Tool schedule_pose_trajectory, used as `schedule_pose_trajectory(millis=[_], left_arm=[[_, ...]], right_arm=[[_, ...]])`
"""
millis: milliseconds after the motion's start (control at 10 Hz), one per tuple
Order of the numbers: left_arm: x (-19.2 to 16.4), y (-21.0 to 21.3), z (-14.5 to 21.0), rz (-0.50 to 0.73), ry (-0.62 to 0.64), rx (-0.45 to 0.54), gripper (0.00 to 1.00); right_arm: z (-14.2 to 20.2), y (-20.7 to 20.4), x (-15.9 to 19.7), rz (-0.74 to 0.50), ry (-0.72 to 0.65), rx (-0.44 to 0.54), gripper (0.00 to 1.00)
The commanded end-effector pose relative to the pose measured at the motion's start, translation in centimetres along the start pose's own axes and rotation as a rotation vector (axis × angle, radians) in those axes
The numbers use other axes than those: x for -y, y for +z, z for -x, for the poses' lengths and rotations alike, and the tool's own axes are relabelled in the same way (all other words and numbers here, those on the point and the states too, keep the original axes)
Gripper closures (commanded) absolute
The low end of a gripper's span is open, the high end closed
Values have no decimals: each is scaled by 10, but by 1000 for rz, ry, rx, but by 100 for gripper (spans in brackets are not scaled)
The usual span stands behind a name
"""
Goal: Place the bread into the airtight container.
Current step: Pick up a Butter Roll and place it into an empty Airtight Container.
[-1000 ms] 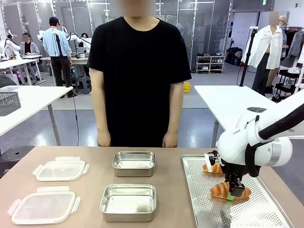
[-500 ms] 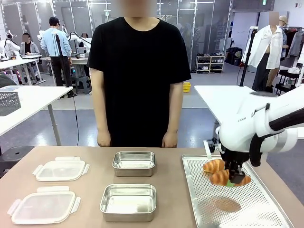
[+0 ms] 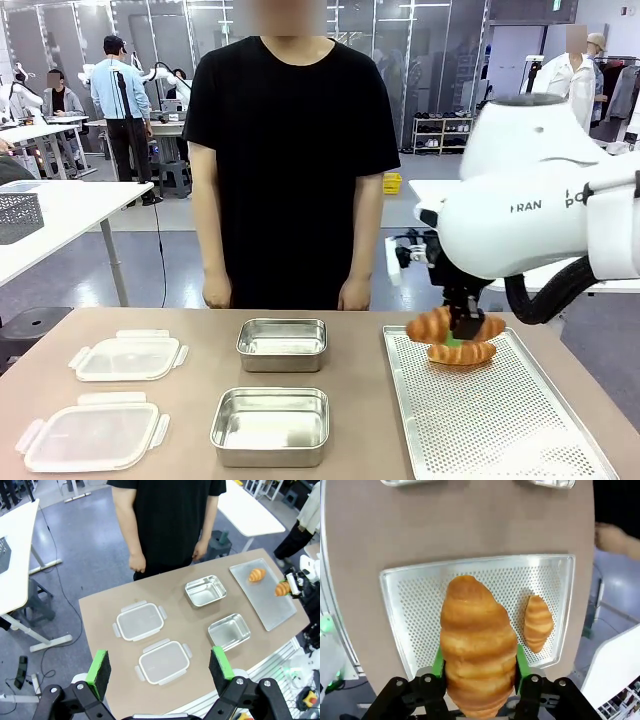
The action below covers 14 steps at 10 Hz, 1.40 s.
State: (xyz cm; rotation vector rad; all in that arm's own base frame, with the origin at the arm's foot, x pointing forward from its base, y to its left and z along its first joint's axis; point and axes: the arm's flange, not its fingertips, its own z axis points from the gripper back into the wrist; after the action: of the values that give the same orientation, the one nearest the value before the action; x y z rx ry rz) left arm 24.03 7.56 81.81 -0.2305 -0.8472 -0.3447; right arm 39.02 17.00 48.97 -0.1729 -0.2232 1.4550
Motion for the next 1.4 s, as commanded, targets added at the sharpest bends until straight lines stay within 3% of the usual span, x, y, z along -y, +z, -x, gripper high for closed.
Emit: schedule_pose_trajectory(millis=[0, 200, 700, 1300], left_arm=[[1, 2, -1, 4, -5, 5, 0], [1, 2, -1, 4, -5, 5, 0], [1, 2, -1, 4, -5, 5, 0], [1, 2, -1, 4, -5, 5, 0]], right_arm=[[-35, 9, -10, -13, -19, -5, 40], [-87, 15, -32, -14, 40, 33, 40], [-179, -12, -80, -22, -17, 75, 40], [-241, -79, -88, -79, 60, 109, 40]])
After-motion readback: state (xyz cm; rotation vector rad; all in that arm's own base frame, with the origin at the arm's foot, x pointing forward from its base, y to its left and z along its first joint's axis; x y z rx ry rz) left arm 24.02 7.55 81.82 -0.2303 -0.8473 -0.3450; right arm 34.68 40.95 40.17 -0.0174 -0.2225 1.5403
